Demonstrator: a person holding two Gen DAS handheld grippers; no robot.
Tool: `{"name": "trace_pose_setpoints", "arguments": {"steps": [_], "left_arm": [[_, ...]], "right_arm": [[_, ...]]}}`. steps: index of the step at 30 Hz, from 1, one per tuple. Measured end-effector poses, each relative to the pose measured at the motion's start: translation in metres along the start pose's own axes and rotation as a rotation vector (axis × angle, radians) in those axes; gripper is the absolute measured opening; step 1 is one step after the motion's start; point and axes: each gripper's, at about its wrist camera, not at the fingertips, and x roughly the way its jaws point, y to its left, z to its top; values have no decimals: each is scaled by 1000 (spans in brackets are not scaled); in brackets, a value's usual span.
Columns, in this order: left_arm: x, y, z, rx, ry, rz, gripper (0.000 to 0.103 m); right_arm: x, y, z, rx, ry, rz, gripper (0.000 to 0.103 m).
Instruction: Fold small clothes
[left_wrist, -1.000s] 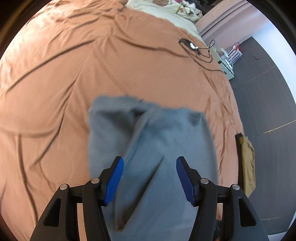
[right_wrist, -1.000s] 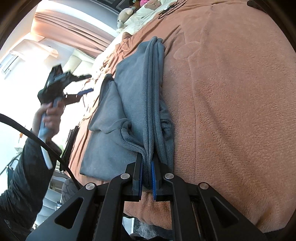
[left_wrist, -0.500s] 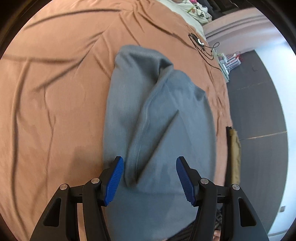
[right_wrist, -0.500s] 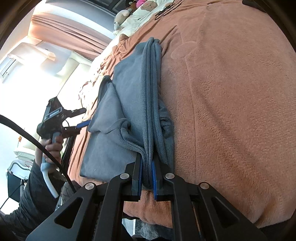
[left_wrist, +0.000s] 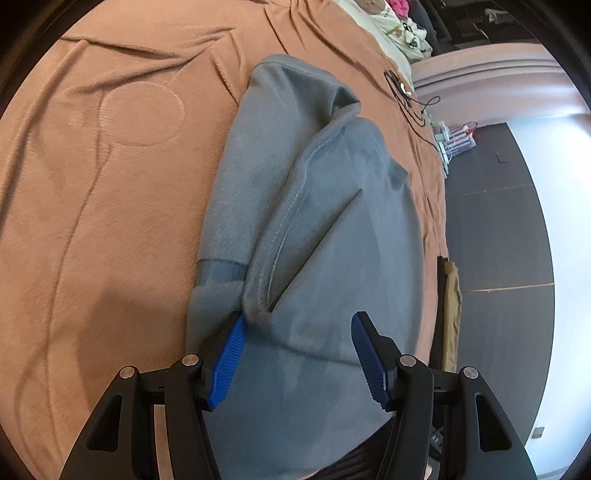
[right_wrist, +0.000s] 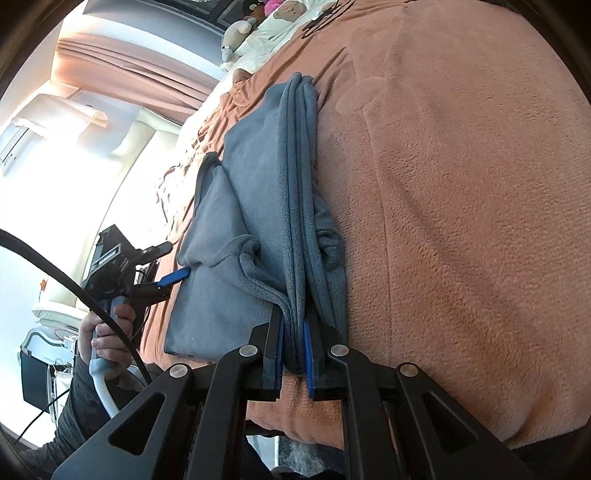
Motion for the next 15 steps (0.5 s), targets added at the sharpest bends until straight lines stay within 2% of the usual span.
{"name": "trace_pose_setpoints", "arguments": {"steps": [2, 3, 5, 15], "left_arm": [[2, -2, 3, -6, -13, 12, 40], [3, -3, 4, -5, -15, 21, 34], [2, -7, 9, -9, -27, 8, 15], [-16, -53, 27, 97, -97, -86, 11]], "right_arm": [[0, -1, 0, 1, -1, 0, 6], [0, -1, 1, 0, -1, 1, 6], [-1, -2, 1, -5, 1, -1, 6], [-1, -2, 2, -8, 3, -5, 6]]}}
